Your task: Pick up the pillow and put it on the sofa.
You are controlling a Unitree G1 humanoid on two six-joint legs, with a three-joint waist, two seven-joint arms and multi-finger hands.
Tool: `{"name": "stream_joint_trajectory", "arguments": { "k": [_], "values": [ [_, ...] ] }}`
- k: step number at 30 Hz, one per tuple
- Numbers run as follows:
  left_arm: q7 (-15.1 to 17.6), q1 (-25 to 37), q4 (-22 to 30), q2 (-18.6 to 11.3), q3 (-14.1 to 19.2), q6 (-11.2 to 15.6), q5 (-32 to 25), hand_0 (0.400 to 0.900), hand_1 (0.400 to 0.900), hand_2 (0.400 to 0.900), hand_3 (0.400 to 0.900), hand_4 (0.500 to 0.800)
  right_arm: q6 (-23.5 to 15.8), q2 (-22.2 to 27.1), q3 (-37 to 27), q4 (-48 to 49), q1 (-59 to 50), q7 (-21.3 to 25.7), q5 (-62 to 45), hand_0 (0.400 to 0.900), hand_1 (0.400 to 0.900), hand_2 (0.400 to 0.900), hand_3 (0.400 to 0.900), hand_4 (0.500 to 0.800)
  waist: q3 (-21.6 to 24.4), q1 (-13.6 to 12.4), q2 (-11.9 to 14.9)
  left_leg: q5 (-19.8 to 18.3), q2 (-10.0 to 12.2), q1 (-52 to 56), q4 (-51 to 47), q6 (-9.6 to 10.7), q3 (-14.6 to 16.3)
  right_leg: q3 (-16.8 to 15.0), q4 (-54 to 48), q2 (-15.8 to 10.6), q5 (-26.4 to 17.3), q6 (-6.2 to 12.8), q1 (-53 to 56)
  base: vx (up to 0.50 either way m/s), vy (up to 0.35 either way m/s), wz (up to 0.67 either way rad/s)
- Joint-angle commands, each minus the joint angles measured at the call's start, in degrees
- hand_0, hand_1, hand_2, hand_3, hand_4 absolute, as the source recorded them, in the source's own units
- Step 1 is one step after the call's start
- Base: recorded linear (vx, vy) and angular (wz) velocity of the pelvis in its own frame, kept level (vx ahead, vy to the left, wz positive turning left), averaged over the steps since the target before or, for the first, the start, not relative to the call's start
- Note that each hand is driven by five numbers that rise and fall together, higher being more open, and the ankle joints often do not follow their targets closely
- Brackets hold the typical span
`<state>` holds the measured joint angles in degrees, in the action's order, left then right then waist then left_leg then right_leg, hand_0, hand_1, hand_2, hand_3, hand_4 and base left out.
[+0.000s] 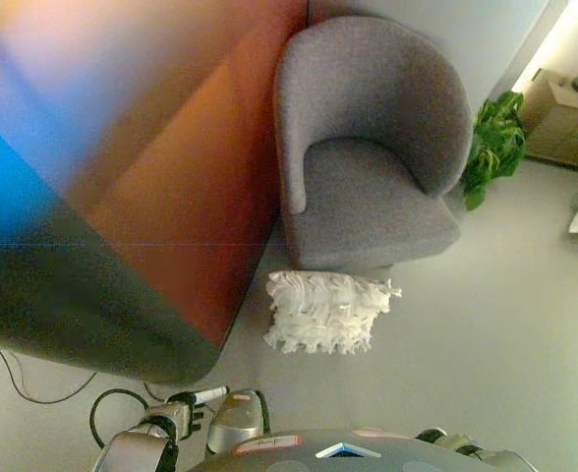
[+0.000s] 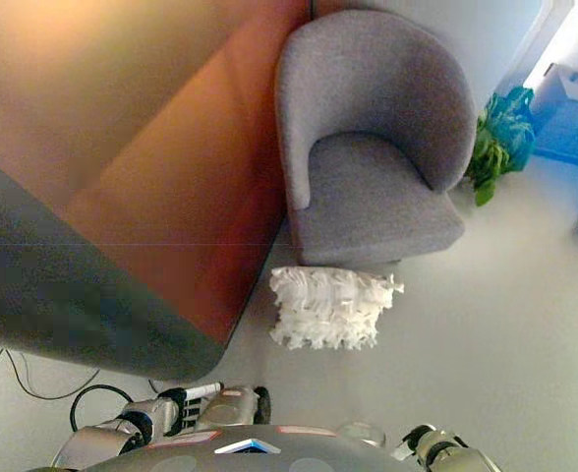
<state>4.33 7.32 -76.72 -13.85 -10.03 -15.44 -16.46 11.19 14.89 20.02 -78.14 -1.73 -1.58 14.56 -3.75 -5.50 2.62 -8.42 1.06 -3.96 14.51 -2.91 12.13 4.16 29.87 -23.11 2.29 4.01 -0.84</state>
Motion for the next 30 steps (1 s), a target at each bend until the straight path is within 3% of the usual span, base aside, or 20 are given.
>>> {"name": "stream_joint_trajectory", "arguments": {
  "k": [1, 3, 5, 6, 8, 10, 13, 18, 23, 29, 30],
  "values": [
    [3.28, 0.06, -0.48, -0.23, -1.98, -2.75, -0.30, 0.900, 0.900, 0.900, 0.900, 0.800, -2.02, 0.01, 1.21, 3.24, -5.18, 3.77, 4.08, 0.900, 0.900, 0.900, 0.900, 0.800, -2.72, 0.30, -1.89, 4.46, 2.49, -3.16, -1.85, -0.79, -3.10, 0.67, -5.86, 3.27, -4.26, 0.52, -3.66, 0.06, -0.202, 0.18],
    [4.19, 2.90, 0.05, -0.40, -2.73, -2.46, -2.23, 0.900, 0.900, 0.900, 0.900, 0.800, -1.92, 0.16, 3.40, 4.00, -8.82, 6.63, 2.85, 0.900, 0.900, 0.900, 0.900, 0.800, -5.78, 0.94, -1.53, 2.93, 1.68, -4.73, -0.21, -0.66, -4.62, 0.77, -9.56, 3.23, -6.79, 0.74, -13.10, -0.19, -0.263, 0.13],
    [4.87, 5.50, 0.89, -0.40, -3.07, -1.72, -4.31, 0.900, 0.900, 0.900, 0.900, 0.800, -1.26, 0.38, 5.00, 4.76, -13.87, 10.62, 2.07, 0.900, 0.900, 0.900, 0.900, 0.800, -9.39, 1.20, -1.08, -1.40, 1.22, -8.22, 4.44, 0.09, -5.54, 0.68, -12.79, 2.22, -10.42, 2.73, -20.14, -0.27, -0.304, 0.09],
    [5.13, 6.62, 1.31, -0.32, -2.98, -1.30, -5.38, 0.900, 0.900, 0.900, 0.900, 0.800, -0.42, 0.47, 5.37, 5.29, -16.55, 13.18, 2.72, 0.900, 0.900, 0.900, 0.900, 0.800, -10.97, 1.30, -0.47, -2.00, 1.09, -11.09, 7.36, 0.03, -4.70, 1.62, -14.07, 0.98, -13.21, 2.72, -23.05, -0.24, -0.234, 0.03],
    [5.83, 6.66, 1.99, -0.22, -2.93, -0.84, -8.22, 0.900, 0.900, 0.900, 0.900, 0.800, 1.30, 0.79, 5.88, 6.67, -19.13, 16.95, 5.13, 0.900, 0.900, 0.900, 0.900, 0.800, -12.14, 0.69, -0.40, -3.31, 2.59, -14.97, 12.74, 0.38, -4.48, 2.19, -12.81, 0.44, -10.97, 2.30, -21.89, -0.10, -0.181, 0.06],
    [5.73, 5.57, 2.44, 0.30, -2.74, -0.79, -7.33, 0.900, 0.900, 0.900, 0.900, 0.800, 3.80, 1.75, 6.19, 8.36, -19.99, 20.47, 5.86, 0.900, 0.900, 0.900, 0.900, 0.800, -12.91, -0.25, -0.67, -3.61, 4.07, -16.88, 15.88, 1.36, -4.84, 3.63, -10.61, -0.25, -8.84, 2.27, -20.85, 0.08, -0.201, 0.17],
    [5.42, 6.25, 2.77, 0.21, -3.26, -1.69, -6.52, 0.900, 0.900, 0.900, 0.900, 0.800, 4.89, 2.39, 6.22, 8.22, -22.01, 23.46, 3.14, 0.900, 0.900, 0.900, 0.900, 0.800, -14.02, -0.96, -1.16, -3.35, 4.73, -17.82, 16.23, 1.93, -5.77, 3.94, -9.81, -0.67, -7.95, 2.55, -21.22, 0.00, -0.141, 0.23],
    [5.38, 8.00, 1.92, 0.06, -4.73, -0.61, -6.43, 0.900, 0.900, 0.900, 0.900, 0.800, 3.73, 3.60, 5.95, 7.81, -27.00, 27.33, -1.54, 0.900, 0.900, 0.900, 0.900, 0.800, -15.59, -2.17, -2.31, -3.11, 4.96, -18.99, 16.79, 3.15, -7.34, 4.95, -6.88, -1.91, -6.37, 2.67, -22.77, -0.03, -0.069, 0.19],
    [5.91, 8.84, 2.17, -0.25, -5.47, -1.18, -6.64, 0.900, 0.900, 0.900, 0.900, 0.800, 0.70, 5.41, 6.36, 9.36, -30.94, 31.50, -0.81, 0.900, 0.900, 0.900, 0.900, 0.800, -16.33, -2.44, -3.06, -3.82, 5.05, -20.23, 19.25, 3.98, -8.86, 3.86, -3.42, -2.62, -5.21, 2.94, -24.45, 0.01, -0.016, 0.07],
    [7.36, 10.97, 3.29, -0.27, -6.57, -2.69, -10.82, 0.900, 0.900, 0.900, 0.900, 0.800, 2.65, 9.67, 10.00, 12.12, -38.34, 32.68, 3.54, 0.900, 0.900, 0.900, 0.900, 0.800, -18.06, -2.48, -4.41, -5.55, 5.34, -26.46, 25.85, 4.05, -9.65, 1.63, 3.89, -2.24, -2.34, 2.29, -30.46, -0.05, 0.022, -0.01],
    [7.67, 11.55, 3.35, -0.29, -6.93, -2.97, -11.86, 0.900, 0.900, 0.900, 0.900, 0.800, 3.16, 10.81, 11.05, 12.45, -40.37, 32.84, 3.55, 0.900, 0.900, 0.900, 0.900, 0.800, -18.79, -2.71, -5.05, -7.72, 5.84, -27.93, 28.53, 4.42, -10.19, 0.68, 7.03, -1.89, -0.14, 2.66, -32.09, -0.08, 0.037, -0.03]
  ]
}}
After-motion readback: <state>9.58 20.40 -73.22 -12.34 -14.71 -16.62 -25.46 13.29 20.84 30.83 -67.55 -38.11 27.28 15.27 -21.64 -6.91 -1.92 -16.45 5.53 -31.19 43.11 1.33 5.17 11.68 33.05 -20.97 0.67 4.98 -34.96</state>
